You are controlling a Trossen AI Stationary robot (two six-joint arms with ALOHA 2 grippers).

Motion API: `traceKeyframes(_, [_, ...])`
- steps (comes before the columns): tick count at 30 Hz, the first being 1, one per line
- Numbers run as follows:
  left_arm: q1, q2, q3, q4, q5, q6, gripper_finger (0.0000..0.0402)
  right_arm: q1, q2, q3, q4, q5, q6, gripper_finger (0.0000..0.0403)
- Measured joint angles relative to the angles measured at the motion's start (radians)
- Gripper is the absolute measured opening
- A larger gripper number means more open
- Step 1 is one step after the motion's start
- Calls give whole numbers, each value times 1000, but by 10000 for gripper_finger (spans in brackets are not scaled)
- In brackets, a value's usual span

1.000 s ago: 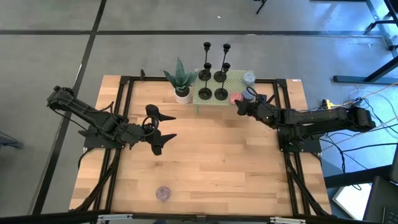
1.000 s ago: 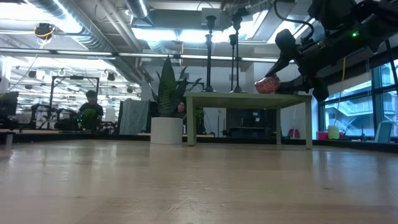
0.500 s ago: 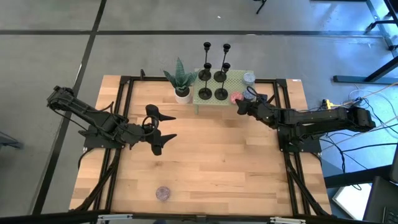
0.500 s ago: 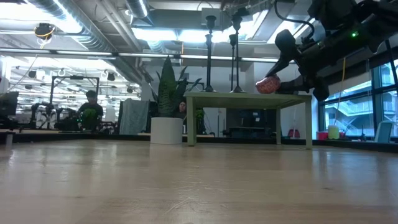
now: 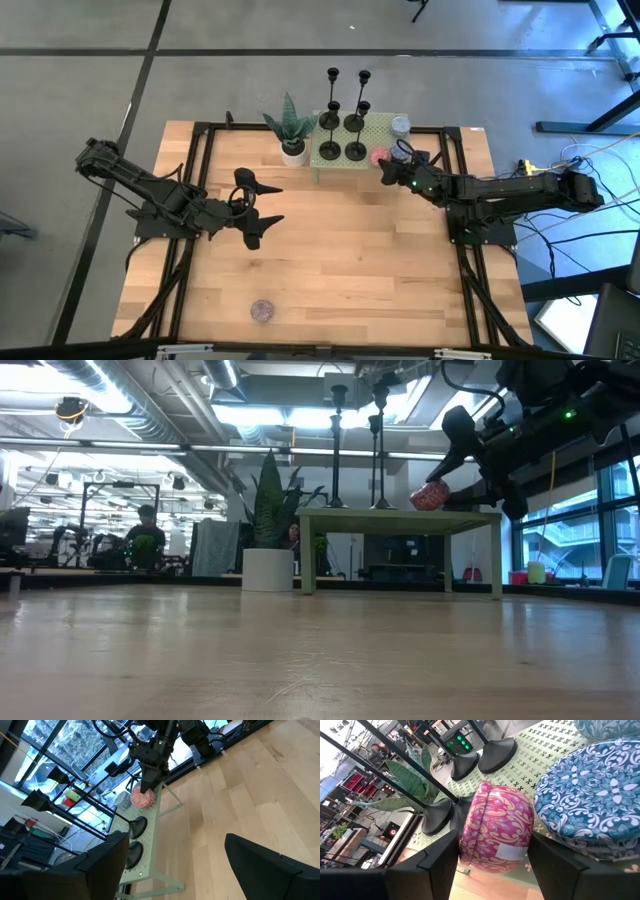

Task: Pick & Place candle stick holders
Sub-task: Align the pink scented candle with the other blue scented candle on the shelf

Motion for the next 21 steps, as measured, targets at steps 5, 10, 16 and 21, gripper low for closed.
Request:
traceKeyframes(5, [0,0,0,0,0,0,326,0,0,0,0,0,4,232])
traceKeyframes(10, [0,0,0,0,0,0,326,0,0,0,-10,0,0,232])
traceKeyframes(16, [0,0,0,0,0,0,326,0,0,0,-9,0,-43,232])
traceKeyframes(21, [0,0,0,0,0,0,326,0,0,0,-7,0,-50,232])
